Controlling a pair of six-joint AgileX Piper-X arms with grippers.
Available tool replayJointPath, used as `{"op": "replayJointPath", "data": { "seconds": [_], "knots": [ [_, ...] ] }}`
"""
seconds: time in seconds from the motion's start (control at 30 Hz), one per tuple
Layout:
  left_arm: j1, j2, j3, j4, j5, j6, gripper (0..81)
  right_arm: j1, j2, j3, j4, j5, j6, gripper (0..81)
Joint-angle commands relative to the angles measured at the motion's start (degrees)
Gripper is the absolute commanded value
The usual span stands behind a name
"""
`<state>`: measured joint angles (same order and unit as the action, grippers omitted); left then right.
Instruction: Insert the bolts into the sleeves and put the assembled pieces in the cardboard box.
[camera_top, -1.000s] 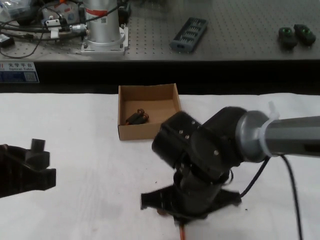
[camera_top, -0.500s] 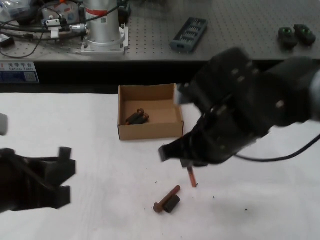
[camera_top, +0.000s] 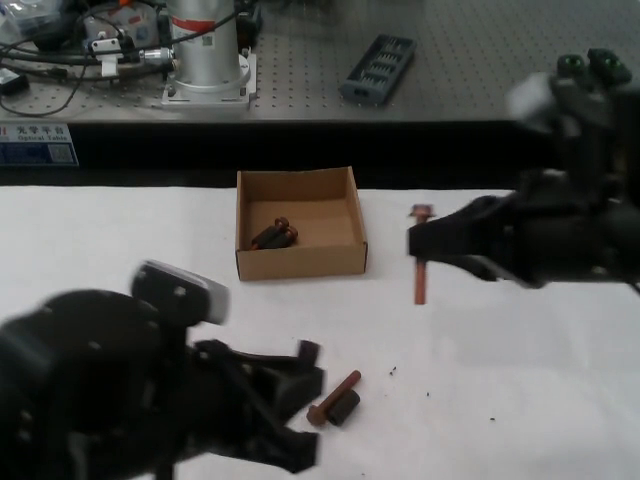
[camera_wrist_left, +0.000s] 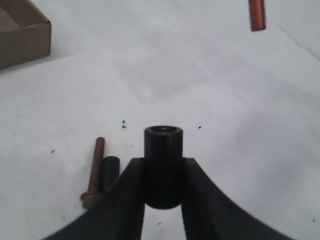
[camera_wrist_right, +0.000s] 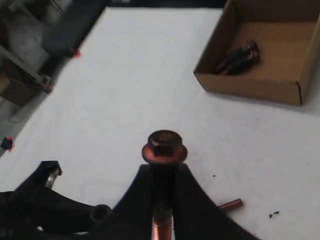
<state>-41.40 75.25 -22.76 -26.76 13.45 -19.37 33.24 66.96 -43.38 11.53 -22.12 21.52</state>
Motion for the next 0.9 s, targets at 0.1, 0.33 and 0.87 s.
{"op": "replayJointPath", "data": {
  "seconds": [0.1,0.33,0.87],
  "knots": [
    [-1.83,2.67,-0.37,-7.08,-1.24,-2.99,10.1,-4.19,-3.26,10.86,-17.67,-7.31,9.89,4.3],
    [-2.60,3.04,-0.37,-14.22,0.80,-5.60,10.1,-5.27,-3.24,14.61,-23.39,-10.85,12.70,4.3],
    [-2.60,3.11,-0.37,-9.36,21.51,-5.98,10.1,-5.27,-3.24,14.61,-22.87,-20.92,10.57,4.3]
  ]
}}
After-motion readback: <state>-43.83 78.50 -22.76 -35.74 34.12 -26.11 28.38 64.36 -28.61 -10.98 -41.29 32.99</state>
